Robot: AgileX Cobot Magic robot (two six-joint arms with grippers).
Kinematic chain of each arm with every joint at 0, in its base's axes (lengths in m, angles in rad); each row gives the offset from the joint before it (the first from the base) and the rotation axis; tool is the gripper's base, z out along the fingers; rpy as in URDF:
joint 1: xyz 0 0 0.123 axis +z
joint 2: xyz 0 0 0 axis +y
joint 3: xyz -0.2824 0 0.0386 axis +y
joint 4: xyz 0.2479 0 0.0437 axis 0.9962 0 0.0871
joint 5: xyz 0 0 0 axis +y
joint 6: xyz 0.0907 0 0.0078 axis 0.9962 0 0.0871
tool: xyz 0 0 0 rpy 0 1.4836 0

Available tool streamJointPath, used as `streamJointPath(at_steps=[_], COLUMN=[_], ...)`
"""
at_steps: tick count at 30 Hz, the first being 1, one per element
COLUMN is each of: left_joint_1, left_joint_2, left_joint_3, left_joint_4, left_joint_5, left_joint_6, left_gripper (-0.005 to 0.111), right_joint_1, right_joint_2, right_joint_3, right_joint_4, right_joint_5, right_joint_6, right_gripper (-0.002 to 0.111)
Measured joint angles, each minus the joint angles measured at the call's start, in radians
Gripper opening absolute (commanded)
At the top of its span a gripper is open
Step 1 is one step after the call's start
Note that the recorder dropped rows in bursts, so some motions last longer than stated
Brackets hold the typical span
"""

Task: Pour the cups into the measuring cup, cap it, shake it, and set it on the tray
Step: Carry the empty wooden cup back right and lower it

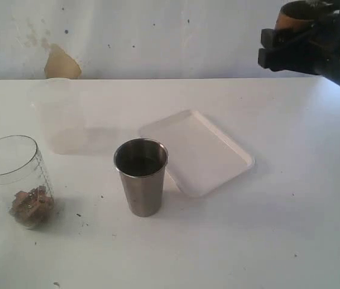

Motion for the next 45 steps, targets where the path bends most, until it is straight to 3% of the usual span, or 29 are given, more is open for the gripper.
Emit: streamJointPath(at_steps=[4,8,15,26,39,45], left_joint_1=[0.0,0.0,0.0,0.0,0.0,0.0], left_joint_2=[0.0,0.0,0.0,0.0,0.0,0.0], left_joint_3=[0.0,0.0,0.0,0.0,0.0,0.0], left_joint_4=[0.0,0.0,0.0,0.0,0.0,0.0], left_joint_5=[0.0,0.0,0.0,0.0,0.0,0.0], left_joint_6=[0.0,0.0,0.0,0.0,0.0,0.0], left_gripper=[0.0,0.0,0.0,0.0,0.0,0.0], right_joint_1=[-0.088,-0.157,-0.218,-0.218,-0.218,-0.218], right_joint_2=[0.091,0.194,0.354,0.576,0.815,0.892], right_joint_3=[-0.002,-0.035,-0.082,-0.212,-0.279,-0.303], right_joint_4=[-0.44,-0.595,-0.627,-0.616,-0.603,-0.555], right_joint_5=[-0.194,-0.255,-0.295,-0.335,-0.57,-0.588], right_joint_6=[0.412,0.557,0.534,0.406,0.227,0.213], right_gripper=[0.0,0.0,0.0,0.0,0.0,0.0])
